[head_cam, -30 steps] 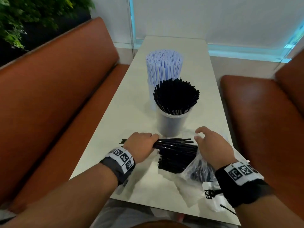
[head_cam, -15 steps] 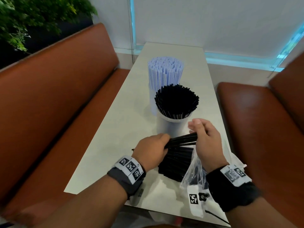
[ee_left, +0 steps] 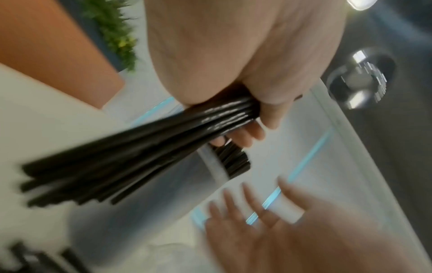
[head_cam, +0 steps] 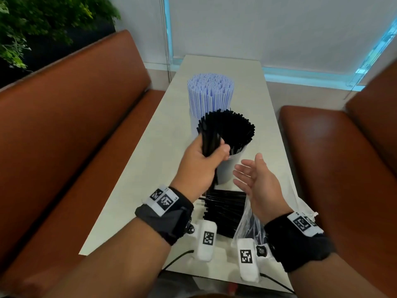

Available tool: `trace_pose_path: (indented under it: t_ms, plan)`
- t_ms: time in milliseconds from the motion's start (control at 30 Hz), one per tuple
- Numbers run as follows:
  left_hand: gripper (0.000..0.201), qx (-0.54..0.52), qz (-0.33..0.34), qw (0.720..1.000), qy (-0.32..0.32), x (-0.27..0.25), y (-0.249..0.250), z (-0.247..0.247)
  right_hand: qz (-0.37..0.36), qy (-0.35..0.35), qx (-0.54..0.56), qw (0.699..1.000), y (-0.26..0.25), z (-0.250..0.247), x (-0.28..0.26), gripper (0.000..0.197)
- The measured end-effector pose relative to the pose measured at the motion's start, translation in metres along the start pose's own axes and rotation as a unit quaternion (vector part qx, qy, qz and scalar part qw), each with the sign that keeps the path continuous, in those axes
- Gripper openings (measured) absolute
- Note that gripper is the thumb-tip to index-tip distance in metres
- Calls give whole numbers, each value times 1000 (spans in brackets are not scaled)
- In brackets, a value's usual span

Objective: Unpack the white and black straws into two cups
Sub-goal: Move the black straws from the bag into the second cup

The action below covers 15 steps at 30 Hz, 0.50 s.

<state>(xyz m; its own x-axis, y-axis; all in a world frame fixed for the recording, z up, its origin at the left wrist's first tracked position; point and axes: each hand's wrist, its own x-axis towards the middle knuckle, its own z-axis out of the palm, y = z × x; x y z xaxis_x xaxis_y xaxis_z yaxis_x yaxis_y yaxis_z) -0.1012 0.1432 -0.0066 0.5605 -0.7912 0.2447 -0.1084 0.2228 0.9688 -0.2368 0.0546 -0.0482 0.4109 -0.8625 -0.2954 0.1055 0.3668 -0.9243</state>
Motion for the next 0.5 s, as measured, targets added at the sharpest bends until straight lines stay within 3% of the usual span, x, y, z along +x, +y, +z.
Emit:
trace_pose_path:
  t_ms: [100,167,300,500]
  plan:
    - [19,-226,4,972,67,11,21,3,70,-8,66,995,-3,4,-1,55]
    - [18,-310,-11,947,79,14,26,6,87,-14,106,990,-4,7,-4,55]
    - [22,-314,-51,946,67,9,22,18,120,-103,117,980,-6,14,-9,68]
    - [23,-320,-69,941,81,14,23,16,94,-145,76,982,-11,9,-10,67]
